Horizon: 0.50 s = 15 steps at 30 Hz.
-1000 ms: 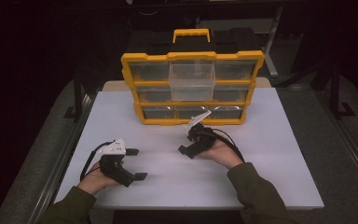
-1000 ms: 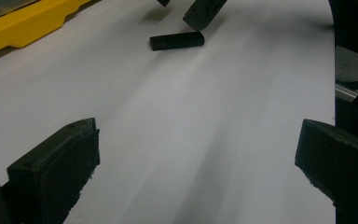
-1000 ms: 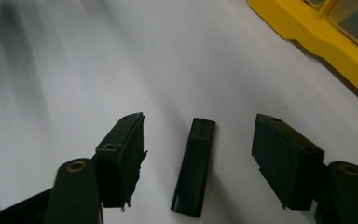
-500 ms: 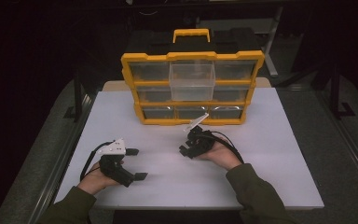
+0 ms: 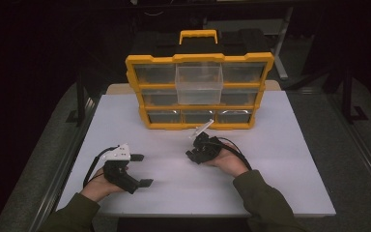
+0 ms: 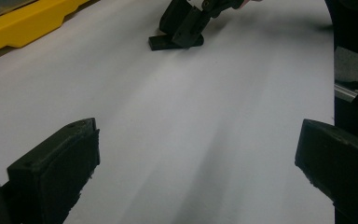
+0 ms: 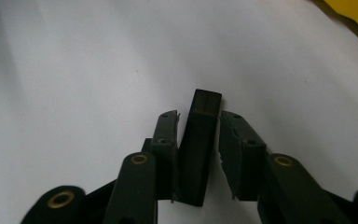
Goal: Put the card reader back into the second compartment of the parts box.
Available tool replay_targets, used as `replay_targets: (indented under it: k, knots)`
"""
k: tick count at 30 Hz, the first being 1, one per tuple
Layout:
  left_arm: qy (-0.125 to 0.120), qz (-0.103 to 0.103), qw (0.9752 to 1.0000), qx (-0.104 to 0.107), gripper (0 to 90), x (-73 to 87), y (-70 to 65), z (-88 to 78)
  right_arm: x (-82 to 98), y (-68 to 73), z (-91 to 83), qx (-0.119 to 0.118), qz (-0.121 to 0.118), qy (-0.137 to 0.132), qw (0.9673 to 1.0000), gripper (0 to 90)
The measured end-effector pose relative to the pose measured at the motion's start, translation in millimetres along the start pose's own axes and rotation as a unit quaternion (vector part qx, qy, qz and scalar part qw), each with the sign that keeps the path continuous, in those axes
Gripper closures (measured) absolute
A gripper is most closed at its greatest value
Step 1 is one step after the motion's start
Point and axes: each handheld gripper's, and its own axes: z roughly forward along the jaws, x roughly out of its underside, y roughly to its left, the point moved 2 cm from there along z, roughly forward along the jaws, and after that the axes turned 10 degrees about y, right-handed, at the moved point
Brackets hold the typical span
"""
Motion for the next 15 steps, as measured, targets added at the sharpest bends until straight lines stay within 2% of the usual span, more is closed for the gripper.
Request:
replay_targets:
  k: [10, 15]
  knots:
    - [0.001, 0.001, 1.0000, 0.001, 0.0, 0.0, -0.1, -0.2, 0.2, 2.7, 2.0, 0.011, -0.014, 0.005, 0.9998, 69.9]
    - [0.001, 0.002, 1.0000, 0.000, 0.0, 0.1, -0.1, -0.3, -0.5, 4.8, 2.6, 0.025, -0.022, 0.009, 0.9994, 71.6]
